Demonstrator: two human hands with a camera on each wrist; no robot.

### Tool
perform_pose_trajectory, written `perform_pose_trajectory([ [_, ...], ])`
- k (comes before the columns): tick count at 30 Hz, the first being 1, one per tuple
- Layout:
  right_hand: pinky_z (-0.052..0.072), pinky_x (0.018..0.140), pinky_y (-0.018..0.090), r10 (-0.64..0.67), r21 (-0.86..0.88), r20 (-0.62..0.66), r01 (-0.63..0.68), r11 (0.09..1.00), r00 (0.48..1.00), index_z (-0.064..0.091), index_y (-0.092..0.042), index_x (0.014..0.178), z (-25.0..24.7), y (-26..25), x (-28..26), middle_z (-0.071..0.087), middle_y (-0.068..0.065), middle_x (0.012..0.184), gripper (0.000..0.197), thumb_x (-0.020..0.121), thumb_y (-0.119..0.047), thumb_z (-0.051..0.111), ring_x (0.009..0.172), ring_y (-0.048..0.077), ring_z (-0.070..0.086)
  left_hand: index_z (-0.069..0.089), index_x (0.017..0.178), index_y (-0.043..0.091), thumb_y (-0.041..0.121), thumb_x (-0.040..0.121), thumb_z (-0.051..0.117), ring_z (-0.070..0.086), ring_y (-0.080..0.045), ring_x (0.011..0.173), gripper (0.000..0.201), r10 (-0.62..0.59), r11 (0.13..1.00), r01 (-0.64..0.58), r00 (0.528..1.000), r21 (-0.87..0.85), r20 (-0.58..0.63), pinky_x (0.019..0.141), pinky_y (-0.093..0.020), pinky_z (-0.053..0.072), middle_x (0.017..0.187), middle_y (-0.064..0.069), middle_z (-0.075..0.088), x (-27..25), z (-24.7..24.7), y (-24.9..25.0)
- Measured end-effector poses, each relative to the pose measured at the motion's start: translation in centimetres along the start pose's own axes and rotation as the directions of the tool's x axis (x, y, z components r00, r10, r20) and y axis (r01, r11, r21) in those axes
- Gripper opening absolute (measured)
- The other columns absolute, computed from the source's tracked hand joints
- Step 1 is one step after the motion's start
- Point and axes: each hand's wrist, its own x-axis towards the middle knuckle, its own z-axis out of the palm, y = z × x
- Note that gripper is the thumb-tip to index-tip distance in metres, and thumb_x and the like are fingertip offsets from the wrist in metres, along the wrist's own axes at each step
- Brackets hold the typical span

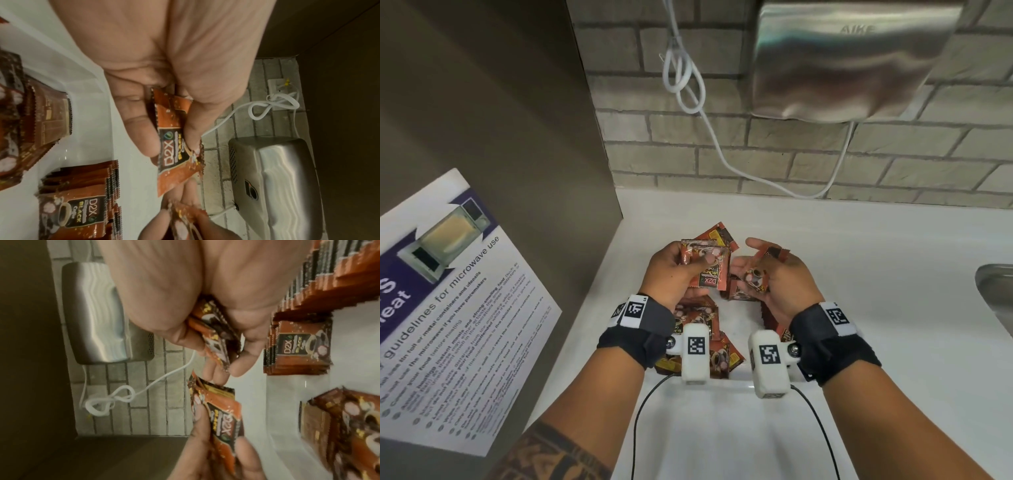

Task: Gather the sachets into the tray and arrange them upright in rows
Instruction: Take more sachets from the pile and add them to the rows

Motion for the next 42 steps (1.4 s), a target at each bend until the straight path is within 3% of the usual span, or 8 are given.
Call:
perform_pose_trajectory([
  [5, 0.059, 0.076, 0.039, -0.155, -0.45, 0.001, 0.139, 0.882, 0.988, 0.064, -0.037, 0.112, -0.1, 0.5, 0.6, 0.073, -0.002, 0.09, 0.045, 0.072, -0.05, 0.08, 0.076, 0.015, 0.072, 0.066, 0.106, 0.011, 0.029, 0.072, 0.09, 0.076, -0.021, 0.085, 0.046, 0.033, 0.989, -0.043, 0.997, 0.139, 0.072, 0.063, -0.036, 0.061, 0.098, -0.004, 0.077, -0.1, 0.1, 0.1],
  [12, 0.06, 0.076, 0.044, -0.043, -0.425, 0.092, 0.078, 0.902, 0.995, 0.07, -0.021, 0.1, -0.5, 0.1, 0.1, 0.073, 0.003, 0.069, 0.025, 0.079, -0.025, 0.082, 0.068, 0.026, 0.07, 0.069, 0.103, 0.011, 0.024, 0.061, 0.096, 0.075, -0.026, 0.09, 0.052, 0.101, 0.984, -0.109, 0.993, 0.138, 0.06, 0.072, -0.043, 0.062, 0.097, -0.005, 0.077, 0.5, -0.2, -0.1],
  [17, 0.054, 0.068, 0.031, 0.203, -0.387, 0.255, -0.092, 0.917, 0.945, 0.066, -0.012, 0.107, -0.1, -0.3, -0.6, 0.074, 0.014, 0.088, 0.029, 0.081, -0.009, 0.079, 0.078, 0.02, 0.07, 0.071, 0.097, 0.01, 0.021, 0.06, 0.097, 0.075, -0.022, 0.086, 0.046, 0.21, 0.961, -0.214, 0.977, 0.172, 0.045, 0.077, -0.036, 0.061, 0.092, -0.002, 0.078, 0.8, 0.4, 0.2],
  [24, 0.055, 0.069, 0.032, 0.291, -0.126, 0.113, -0.277, 0.953, 0.95, 0.064, 0.004, 0.119, -0.9, 0.5, -0.6, 0.072, 0.013, 0.093, 0.04, 0.082, -0.003, 0.077, 0.073, 0.017, 0.071, 0.067, 0.106, 0.009, 0.026, 0.09, 0.074, 0.074, -0.029, 0.094, 0.025, 0.168, 0.975, -0.172, 0.985, 0.141, 0.038, 0.073, -0.046, 0.062, 0.104, -0.013, 0.074, 1.4, -0.4, -0.2],
  [31, 0.058, 0.07, 0.03, 0.381, -0.293, 0.242, -0.307, 0.905, 0.892, 0.066, -0.003, 0.118, 0.7, 0.3, -1.6, 0.074, 0.014, 0.108, 0.038, 0.081, -0.003, 0.077, 0.092, 0.02, 0.071, 0.071, 0.098, 0.017, 0.023, 0.084, 0.08, 0.073, -0.015, 0.086, 0.018, 0.274, 0.9, -0.302, 0.953, 0.314, 0.129, 0.08, -0.035, 0.059, 0.093, 0.004, 0.076, 0.7, 1.2, -0.1],
  [36, 0.055, 0.094, 0.042, 0.37, -0.197, 0.301, -0.322, 0.926, 0.879, 0.064, 0.0, 0.121, 0.5, -0.1, -2.1, 0.073, 0.013, 0.112, 0.033, 0.089, 0.006, 0.063, 0.105, 0.026, 0.071, 0.07, 0.096, 0.014, 0.022, 0.085, 0.079, 0.074, -0.022, 0.08, 0.016, 0.258, 0.917, -0.272, 0.962, 0.294, 0.084, 0.069, -0.036, 0.062, 0.092, 0.002, 0.076, 0.5, 0.5, 0.4],
  [39, 0.055, 0.093, 0.043, 0.321, -0.152, 0.26, -0.29, 0.945, 0.911, 0.061, -0.006, 0.122, -0.7, -0.7, -2.0, 0.073, 0.017, 0.109, 0.038, 0.089, 0.013, 0.054, 0.102, 0.028, 0.072, 0.066, 0.095, 0.0, 0.019, 0.083, 0.082, 0.074, -0.025, 0.076, 0.028, 0.225, 0.94, -0.227, 0.974, 0.255, 0.036, 0.059, -0.036, 0.061, 0.095, -0.007, 0.074, 0.3, -0.7, 0.4],
  [42, 0.057, 0.076, 0.025, -0.046, -0.409, 0.017, 0.049, 0.911, 0.999, 0.062, -0.021, 0.115, -0.9, -1.4, -1.4, 0.07, 0.009, 0.097, 0.029, 0.091, -0.005, 0.066, 0.082, 0.017, 0.07, 0.07, 0.09, 0.006, 0.022, 0.079, 0.085, 0.074, -0.025, 0.071, 0.024, 0.188, 0.935, -0.198, 0.98, 0.295, 0.062, 0.061, -0.039, 0.062, 0.091, -0.001, 0.075, -0.1, -0.8, 0.4],
])
